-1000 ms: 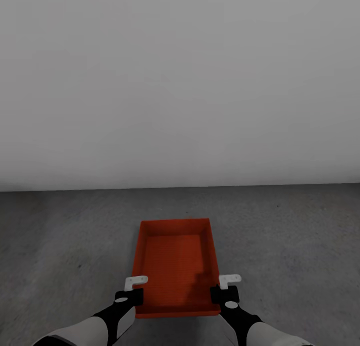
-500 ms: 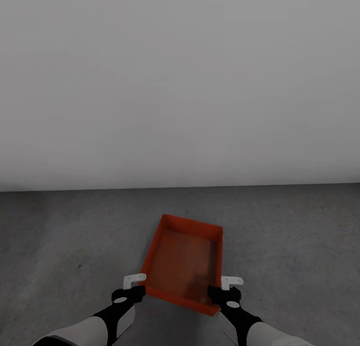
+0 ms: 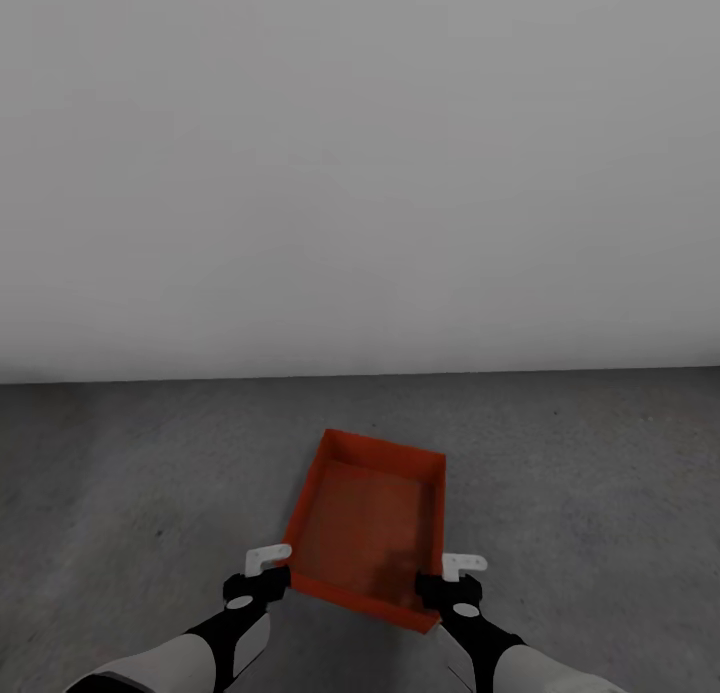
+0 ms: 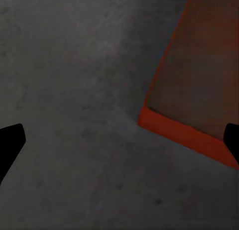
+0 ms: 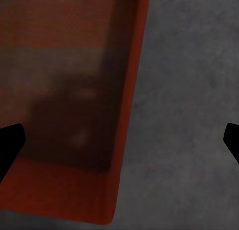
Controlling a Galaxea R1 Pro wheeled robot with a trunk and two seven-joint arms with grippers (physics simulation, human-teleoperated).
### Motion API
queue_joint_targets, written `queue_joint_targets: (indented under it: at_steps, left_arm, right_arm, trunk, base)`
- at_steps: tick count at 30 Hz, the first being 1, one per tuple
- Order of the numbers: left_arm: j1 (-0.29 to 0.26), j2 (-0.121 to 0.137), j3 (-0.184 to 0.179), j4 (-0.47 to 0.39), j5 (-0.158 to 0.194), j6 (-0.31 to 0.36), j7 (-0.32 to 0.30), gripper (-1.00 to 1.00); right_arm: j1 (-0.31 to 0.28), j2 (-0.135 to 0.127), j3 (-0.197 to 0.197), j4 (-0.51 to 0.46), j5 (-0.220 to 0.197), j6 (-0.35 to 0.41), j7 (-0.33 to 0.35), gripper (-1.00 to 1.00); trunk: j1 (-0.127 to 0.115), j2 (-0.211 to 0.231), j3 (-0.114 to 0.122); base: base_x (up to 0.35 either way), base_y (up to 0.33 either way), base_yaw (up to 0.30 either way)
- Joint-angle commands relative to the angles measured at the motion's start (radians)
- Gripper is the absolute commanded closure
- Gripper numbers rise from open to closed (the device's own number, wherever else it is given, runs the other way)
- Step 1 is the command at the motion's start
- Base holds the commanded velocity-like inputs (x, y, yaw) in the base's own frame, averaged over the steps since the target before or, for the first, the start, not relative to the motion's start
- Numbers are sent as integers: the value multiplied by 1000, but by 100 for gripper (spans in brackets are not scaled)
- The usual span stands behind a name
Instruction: Move the two storage containers from the living room to the garage. In the garage, place one container on the floor and stack the other container on top of it (either order is fine).
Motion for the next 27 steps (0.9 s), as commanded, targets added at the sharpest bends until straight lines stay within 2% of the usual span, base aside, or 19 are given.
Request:
queue_joint_targets:
  at_steps: [1, 27]
  left_arm:
    - [-1, 0, -9, 1, 9, -4, 4, -100]
    - [-1, 0, -9, 1, 9, -8, 3, -100]
  right_arm:
    - [-1, 0, 8, 1, -10, -4, -3, -100]
    - [-1, 0, 8, 1, -11, -4, -4, -100]
  trunk:
    - [0, 0, -1]
    - [-96, 175, 78]
  base:
    - [0, 0, 0]
    - [0, 0, 0]
